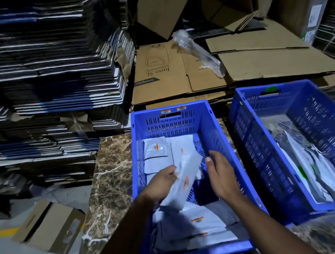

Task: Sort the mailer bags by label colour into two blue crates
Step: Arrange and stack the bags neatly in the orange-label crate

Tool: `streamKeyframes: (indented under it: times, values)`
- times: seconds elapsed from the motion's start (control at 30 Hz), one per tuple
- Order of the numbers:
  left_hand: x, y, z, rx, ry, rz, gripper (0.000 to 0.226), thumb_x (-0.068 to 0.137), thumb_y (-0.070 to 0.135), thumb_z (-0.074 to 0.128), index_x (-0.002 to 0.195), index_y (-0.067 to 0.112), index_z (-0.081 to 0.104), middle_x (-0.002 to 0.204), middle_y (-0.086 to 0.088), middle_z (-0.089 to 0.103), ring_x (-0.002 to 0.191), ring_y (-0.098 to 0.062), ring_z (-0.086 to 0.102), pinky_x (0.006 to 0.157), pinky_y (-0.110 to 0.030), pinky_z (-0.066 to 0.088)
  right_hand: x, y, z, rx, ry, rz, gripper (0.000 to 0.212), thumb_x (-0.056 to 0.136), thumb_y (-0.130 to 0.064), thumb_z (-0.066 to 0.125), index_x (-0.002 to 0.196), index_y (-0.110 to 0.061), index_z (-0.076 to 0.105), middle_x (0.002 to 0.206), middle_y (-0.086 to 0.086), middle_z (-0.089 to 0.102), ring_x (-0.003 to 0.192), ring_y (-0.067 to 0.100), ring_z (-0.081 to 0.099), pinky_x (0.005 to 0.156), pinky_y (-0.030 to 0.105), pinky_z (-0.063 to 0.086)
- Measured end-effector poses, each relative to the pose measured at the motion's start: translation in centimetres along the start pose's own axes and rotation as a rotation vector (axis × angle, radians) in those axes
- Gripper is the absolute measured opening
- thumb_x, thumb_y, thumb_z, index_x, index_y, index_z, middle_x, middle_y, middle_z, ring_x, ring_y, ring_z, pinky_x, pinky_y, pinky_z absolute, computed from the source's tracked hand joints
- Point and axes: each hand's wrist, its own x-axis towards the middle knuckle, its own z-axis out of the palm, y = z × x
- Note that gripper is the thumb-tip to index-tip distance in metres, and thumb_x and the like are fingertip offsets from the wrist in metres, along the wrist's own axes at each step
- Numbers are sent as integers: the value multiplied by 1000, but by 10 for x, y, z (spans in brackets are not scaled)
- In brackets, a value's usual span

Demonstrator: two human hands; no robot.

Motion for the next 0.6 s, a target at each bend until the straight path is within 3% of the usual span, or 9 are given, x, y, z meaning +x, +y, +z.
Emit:
streamKeyframes:
  times: [0.07,0.13,0.2,0.27,0.37,0.47,0.53,0.6]
  values:
    - [-3,5,-5,-395,10,-21,16,99,25,52,102,11,61,98,-13,69,90,-22,59,83,-37,45,-1,-7,1,146,-138,152,47,104,-41,39,142,-13,47,138,2,54,124,19,53,102,29,40]
    - [-6,11,-2,-588,11,-61,23,102,19,50,120,16,63,115,-11,71,105,-28,68,88,-43,55,-4,-17,6,388,-283,274,32,104,-31,46,129,-13,55,109,1,66,88,12,64,77,20,53]
    - [-7,11,2,-628,62,-58,26,103,19,47,123,14,63,117,-13,70,107,-31,68,93,-49,54,-5,-14,13,382,-327,212,24,100,-21,56,121,-10,58,79,3,63,63,14,58,63,34,55]
    - [-6,9,2,-648,155,-61,32,105,30,41,119,11,63,117,-16,70,106,-31,68,96,-52,52,-3,-3,20,203,-315,93,23,95,-23,63,115,-11,57,67,1,54,59,15,54,64,43,53]
    - [-4,10,-2,-593,185,-70,35,102,40,45,115,13,64,110,-10,73,101,-29,70,88,-50,56,1,4,22,113,-275,47,23,91,-34,63,104,-16,56,70,4,55,63,16,53,65,39,49]
    - [2,9,-1,-489,269,-14,15,98,16,58,106,5,64,100,-10,74,82,-20,72,65,-34,57,0,1,25,285,-312,117,36,84,-47,59,110,-22,57,99,2,69,94,23,67,85,45,53]
    - [7,10,2,-416,326,-1,11,96,8,59,85,8,63,70,6,69,56,-1,62,52,-17,45,-1,0,29,314,-329,120,53,81,-55,64,124,-28,49,116,-7,67,107,17,65,92,42,53]
    - [13,10,4,-314,398,3,30,92,8,64,65,16,53,48,12,56,44,4,51,46,-15,37,6,-3,29,255,-268,111,64,82,-45,71,134,-32,36,108,3,69,94,14,68,82,35,56]
